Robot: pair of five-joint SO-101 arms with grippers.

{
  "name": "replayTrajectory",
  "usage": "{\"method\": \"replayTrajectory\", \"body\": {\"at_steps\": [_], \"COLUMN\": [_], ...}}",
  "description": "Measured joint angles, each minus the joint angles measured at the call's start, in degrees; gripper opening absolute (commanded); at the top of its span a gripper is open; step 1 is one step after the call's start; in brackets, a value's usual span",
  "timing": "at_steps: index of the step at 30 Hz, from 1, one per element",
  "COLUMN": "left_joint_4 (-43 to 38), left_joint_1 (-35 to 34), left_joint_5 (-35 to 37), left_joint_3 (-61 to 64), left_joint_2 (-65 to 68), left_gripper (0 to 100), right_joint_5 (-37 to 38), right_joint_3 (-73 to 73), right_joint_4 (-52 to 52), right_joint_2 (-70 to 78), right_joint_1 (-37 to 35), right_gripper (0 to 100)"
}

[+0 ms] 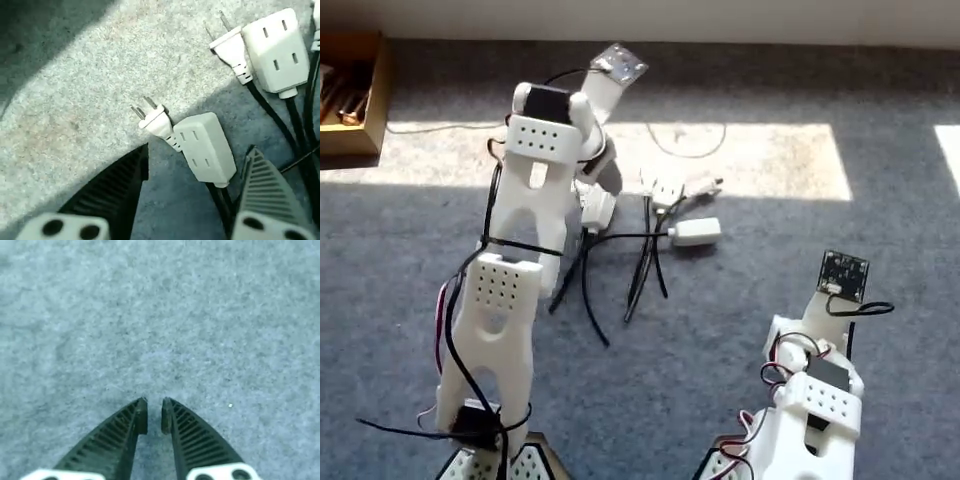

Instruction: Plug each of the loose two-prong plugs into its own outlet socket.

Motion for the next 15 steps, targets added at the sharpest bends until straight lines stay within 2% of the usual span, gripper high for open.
{"method": "replayTrajectory", "body": {"at_steps": [12,15], "left_joint_4": [-0.79,-1.32], "left_joint_1": [0.44,0.53], "left_joint_5": [0.26,0.35], "left_joint_3": [-0.18,-0.53], "left_joint_2": [11.34,11.87], "left_gripper": [30,25], "right_joint_5": [0.0,0.0], "right_joint_3": [0.0,0.0], "right_joint_4": [0.0,0.0], "right_joint_2": [0.0,0.0], "right_joint_1": [-2.11,-2.11], "right_gripper": [6.2,6.2]}}
